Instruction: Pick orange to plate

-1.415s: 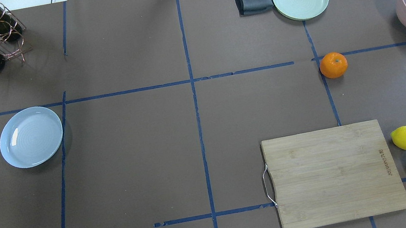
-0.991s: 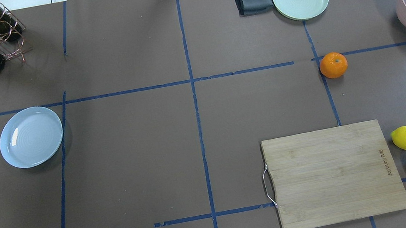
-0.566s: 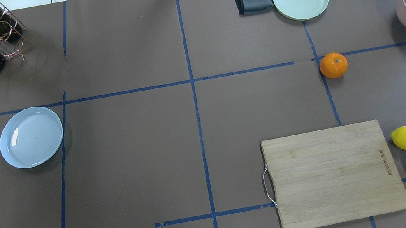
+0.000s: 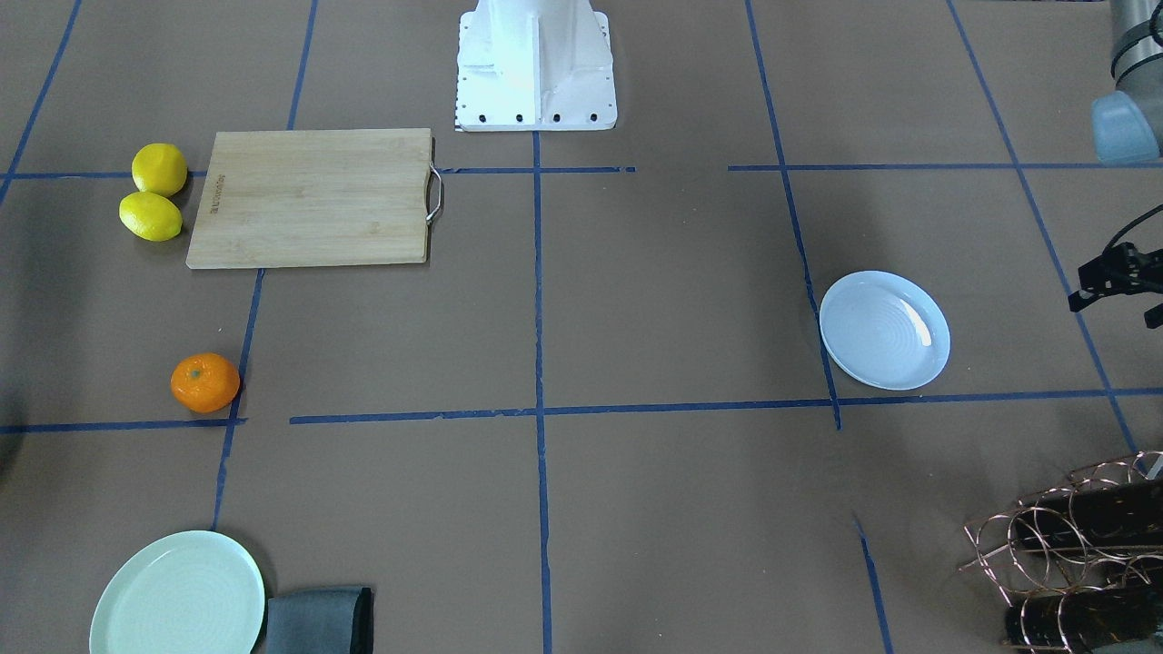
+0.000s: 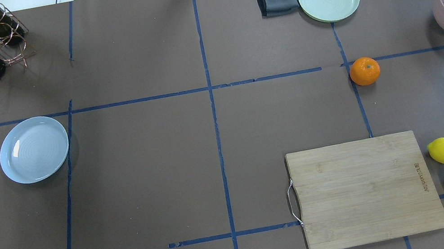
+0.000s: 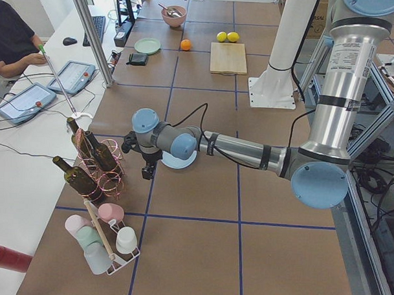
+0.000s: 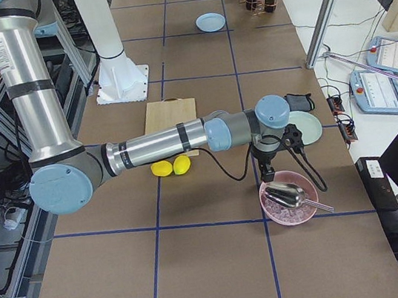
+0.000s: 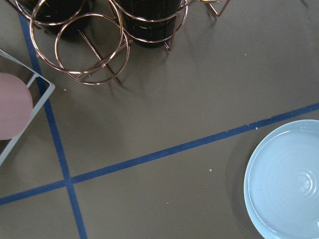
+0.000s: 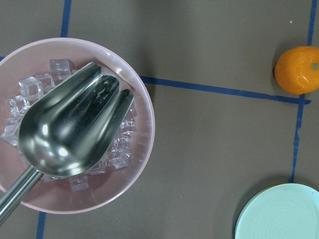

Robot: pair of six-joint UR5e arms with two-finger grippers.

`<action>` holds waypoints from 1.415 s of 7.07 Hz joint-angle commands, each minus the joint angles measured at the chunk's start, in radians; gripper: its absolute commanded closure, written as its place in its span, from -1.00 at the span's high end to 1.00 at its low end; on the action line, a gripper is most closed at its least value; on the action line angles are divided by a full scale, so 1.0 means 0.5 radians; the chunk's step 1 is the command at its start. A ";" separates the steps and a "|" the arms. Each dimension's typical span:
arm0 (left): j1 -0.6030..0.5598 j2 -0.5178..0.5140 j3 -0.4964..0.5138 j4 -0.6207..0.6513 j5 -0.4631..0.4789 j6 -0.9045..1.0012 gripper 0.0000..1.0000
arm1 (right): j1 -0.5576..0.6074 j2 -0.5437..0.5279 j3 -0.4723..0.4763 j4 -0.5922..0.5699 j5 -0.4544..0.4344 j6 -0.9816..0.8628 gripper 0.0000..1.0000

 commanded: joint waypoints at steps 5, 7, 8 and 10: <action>0.489 0.053 0.171 -0.694 0.217 -0.967 0.98 | -0.006 0.006 0.042 -0.001 0.003 0.062 1.00; 0.536 0.053 0.168 -0.707 0.217 -1.011 0.90 | -0.006 0.006 0.042 -0.001 0.006 0.065 1.00; 0.554 0.053 0.177 -0.707 0.217 -1.008 0.89 | -0.006 0.006 0.039 -0.001 0.006 0.077 1.00; 0.564 0.056 0.205 -0.707 0.214 -1.008 0.80 | -0.006 0.009 0.070 -0.001 0.006 0.135 1.00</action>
